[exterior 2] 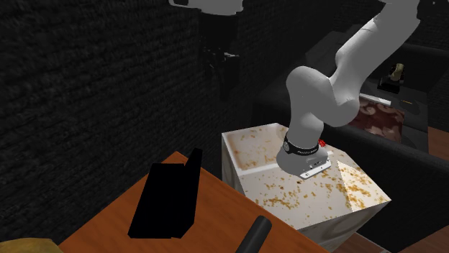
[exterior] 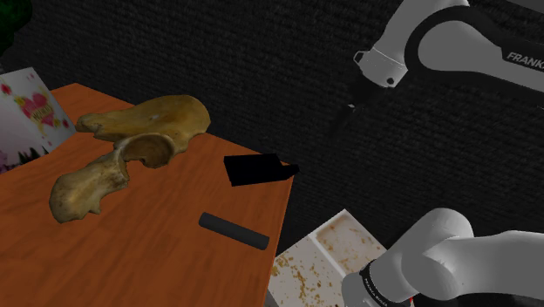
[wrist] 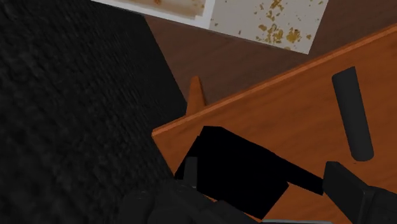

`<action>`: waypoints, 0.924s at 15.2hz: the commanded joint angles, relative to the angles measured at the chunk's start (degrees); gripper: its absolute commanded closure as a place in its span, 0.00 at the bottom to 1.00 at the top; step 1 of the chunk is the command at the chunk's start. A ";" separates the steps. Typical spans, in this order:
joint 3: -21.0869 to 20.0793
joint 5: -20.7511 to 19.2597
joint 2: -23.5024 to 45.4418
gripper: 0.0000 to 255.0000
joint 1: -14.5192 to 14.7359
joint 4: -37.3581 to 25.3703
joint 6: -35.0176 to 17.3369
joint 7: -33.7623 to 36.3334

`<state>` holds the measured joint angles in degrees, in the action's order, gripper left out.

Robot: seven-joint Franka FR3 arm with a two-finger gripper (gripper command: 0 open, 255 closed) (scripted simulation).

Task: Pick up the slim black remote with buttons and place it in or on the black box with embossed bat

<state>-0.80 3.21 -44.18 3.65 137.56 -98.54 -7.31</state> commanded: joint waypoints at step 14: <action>-11.54 7.54 13.72 0.00 9.69 8.65 -19.20 2.33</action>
<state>-11.21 10.16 -32.15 12.56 146.24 -116.21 -5.49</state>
